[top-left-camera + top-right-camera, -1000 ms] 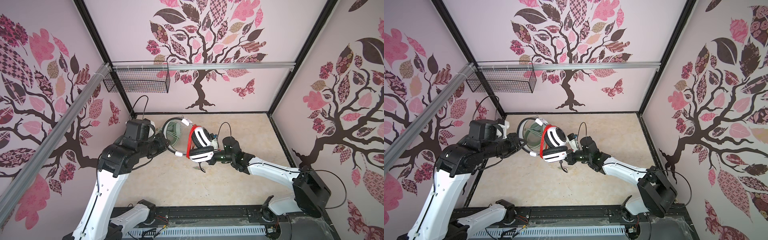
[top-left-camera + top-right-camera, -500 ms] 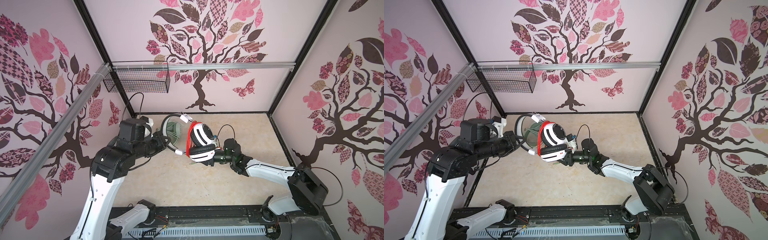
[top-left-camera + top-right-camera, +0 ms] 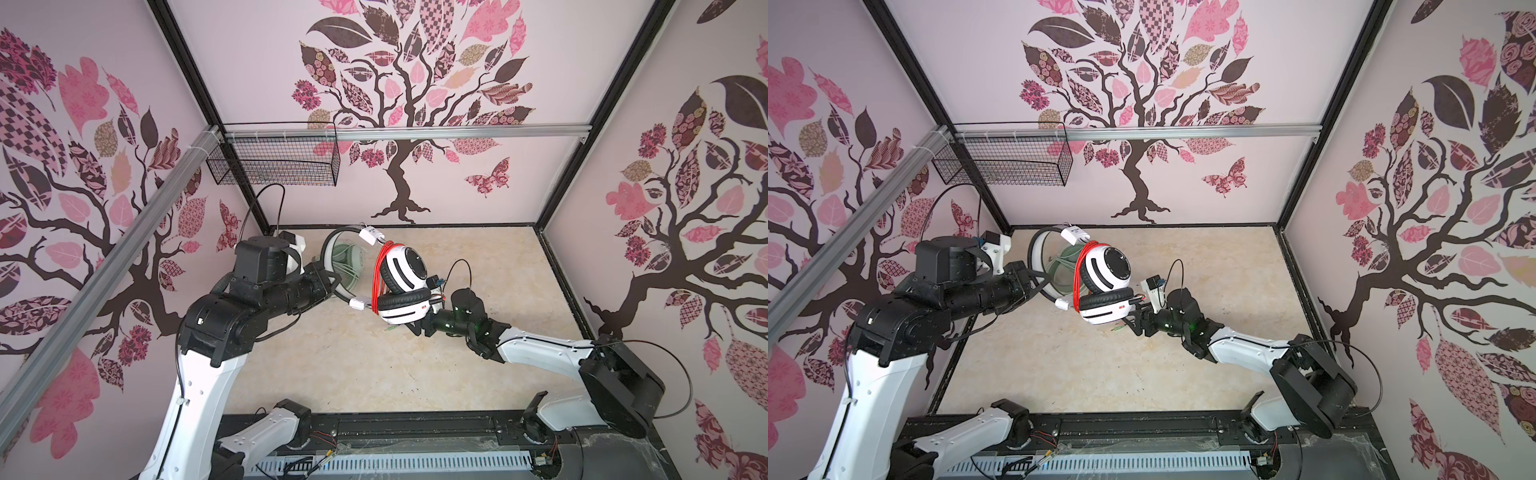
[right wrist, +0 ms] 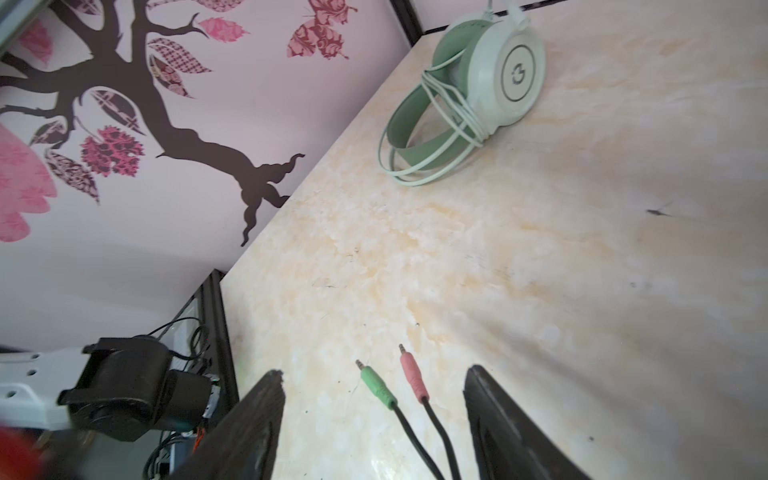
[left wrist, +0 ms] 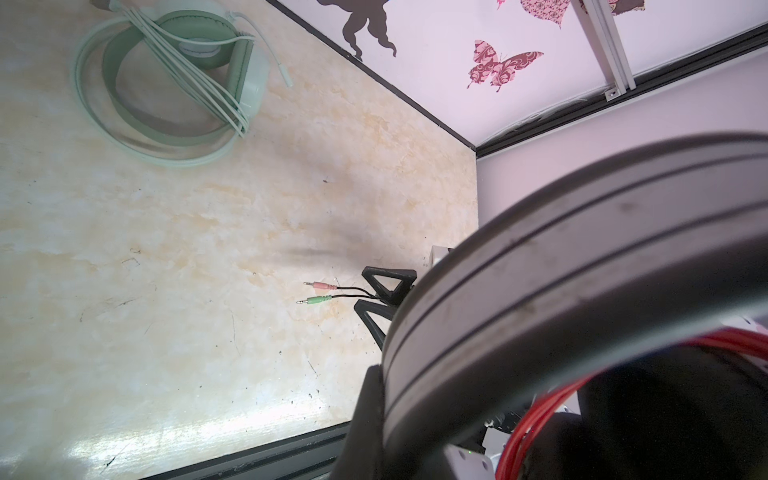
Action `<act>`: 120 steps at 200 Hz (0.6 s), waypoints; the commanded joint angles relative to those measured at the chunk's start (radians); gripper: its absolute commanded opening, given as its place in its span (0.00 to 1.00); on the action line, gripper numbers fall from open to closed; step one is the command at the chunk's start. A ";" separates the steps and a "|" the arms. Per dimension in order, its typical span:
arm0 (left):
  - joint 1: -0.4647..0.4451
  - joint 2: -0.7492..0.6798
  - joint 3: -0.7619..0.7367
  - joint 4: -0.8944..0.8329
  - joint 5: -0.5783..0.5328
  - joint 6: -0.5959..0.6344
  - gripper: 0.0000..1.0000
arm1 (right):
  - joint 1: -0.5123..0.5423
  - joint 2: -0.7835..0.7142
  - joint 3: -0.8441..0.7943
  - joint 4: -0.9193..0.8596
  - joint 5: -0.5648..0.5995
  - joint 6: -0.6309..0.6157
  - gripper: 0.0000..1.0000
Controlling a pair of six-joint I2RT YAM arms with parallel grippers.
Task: Wrap the headphones
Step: 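Release the cable and lower the right gripper beside the headphone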
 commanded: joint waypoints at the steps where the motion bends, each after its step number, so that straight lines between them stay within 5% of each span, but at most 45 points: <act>1: -0.003 -0.016 0.064 0.073 0.046 -0.027 0.00 | 0.003 -0.030 0.011 -0.027 0.125 0.012 0.72; 53: -0.003 -0.017 0.062 0.074 0.049 -0.028 0.00 | 0.003 0.019 0.001 0.018 0.337 0.167 0.77; 120: -0.003 -0.012 0.071 0.065 0.047 -0.019 0.00 | 0.003 0.201 0.137 0.121 0.100 0.177 0.71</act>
